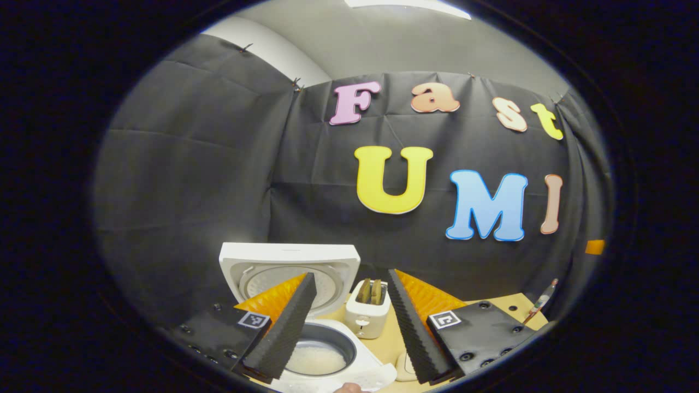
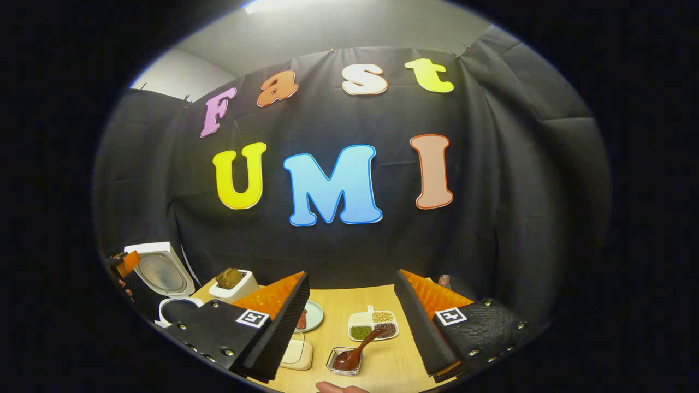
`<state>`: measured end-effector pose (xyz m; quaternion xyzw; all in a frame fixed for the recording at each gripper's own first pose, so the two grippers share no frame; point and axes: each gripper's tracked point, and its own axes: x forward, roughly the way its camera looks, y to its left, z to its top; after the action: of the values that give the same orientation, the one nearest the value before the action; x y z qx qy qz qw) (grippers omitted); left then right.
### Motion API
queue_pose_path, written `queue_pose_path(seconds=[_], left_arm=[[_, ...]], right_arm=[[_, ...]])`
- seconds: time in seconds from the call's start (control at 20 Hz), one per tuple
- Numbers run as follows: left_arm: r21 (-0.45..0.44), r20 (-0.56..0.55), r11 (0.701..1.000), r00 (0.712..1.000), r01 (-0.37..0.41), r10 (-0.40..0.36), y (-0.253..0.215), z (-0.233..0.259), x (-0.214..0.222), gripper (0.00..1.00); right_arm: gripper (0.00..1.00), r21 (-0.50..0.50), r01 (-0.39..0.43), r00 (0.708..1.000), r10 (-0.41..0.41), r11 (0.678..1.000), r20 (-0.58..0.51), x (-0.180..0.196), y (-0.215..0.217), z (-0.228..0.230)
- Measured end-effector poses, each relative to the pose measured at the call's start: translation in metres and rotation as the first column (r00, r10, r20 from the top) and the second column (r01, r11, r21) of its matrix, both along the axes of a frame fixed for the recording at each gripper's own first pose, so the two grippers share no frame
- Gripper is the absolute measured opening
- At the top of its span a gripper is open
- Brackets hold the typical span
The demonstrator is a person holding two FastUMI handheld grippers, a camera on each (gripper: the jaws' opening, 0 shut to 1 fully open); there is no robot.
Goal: Close the left gripper, press the button to open the rice cooker; take a wooden spoon from the chopstick holder with the right hand, scoop a spoonful of rice and pour it into the rice cooker, then put the wooden spoon back into the chopstick holder.
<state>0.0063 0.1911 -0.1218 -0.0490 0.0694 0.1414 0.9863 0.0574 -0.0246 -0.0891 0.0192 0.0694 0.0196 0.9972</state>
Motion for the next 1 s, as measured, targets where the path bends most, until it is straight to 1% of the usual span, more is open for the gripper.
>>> queue_pose_path(seconds=[0.2, 0.3, 0.55, 0.8, 1.0], left_arm=[[0.035, 0.037, 0.999, 0.999, 0.012, -0.014, -0.014, 0.028, -0.002, 0.9], [0.039, 0.04, 0.999, 0.999, 0.022, -0.024, -0.021, 0.034, -0.006, 0.9], [0.035, 0.03, 0.999, 0.999, 0.028, -0.029, -0.032, 0.039, -0.01, 0.91], [0.079, -0.016, 0.996, 0.999, 0.034, -0.033, -0.045, 0.039, -0.012, 0.9], [0.106, -0.026, 0.994, 0.999, 0.037, -0.035, -0.053, 0.047, -0.016, 0.91]], right_arm=[[0.95, -0.022, 0.068, 0.998, -0.068, 0.997, -0.014, 0.008, -0.025, -0.025], [0.95, -0.009, 0.082, 0.996, -0.082, 0.997, -0.03, 0.013, -0.033, -0.04], [0.95, 0.041, 0.097, 0.991, -0.093, 0.994, -0.097, 0.028, -0.044, -0.091], [0.95, 0.034, 0.067, 0.985, -0.06, 0.997, -0.163, 0.049, -0.036, -0.145], [0.95, 0.057, 0.083, 0.969, -0.067, 0.995, -0.237, 0.07, -0.034, -0.185]])
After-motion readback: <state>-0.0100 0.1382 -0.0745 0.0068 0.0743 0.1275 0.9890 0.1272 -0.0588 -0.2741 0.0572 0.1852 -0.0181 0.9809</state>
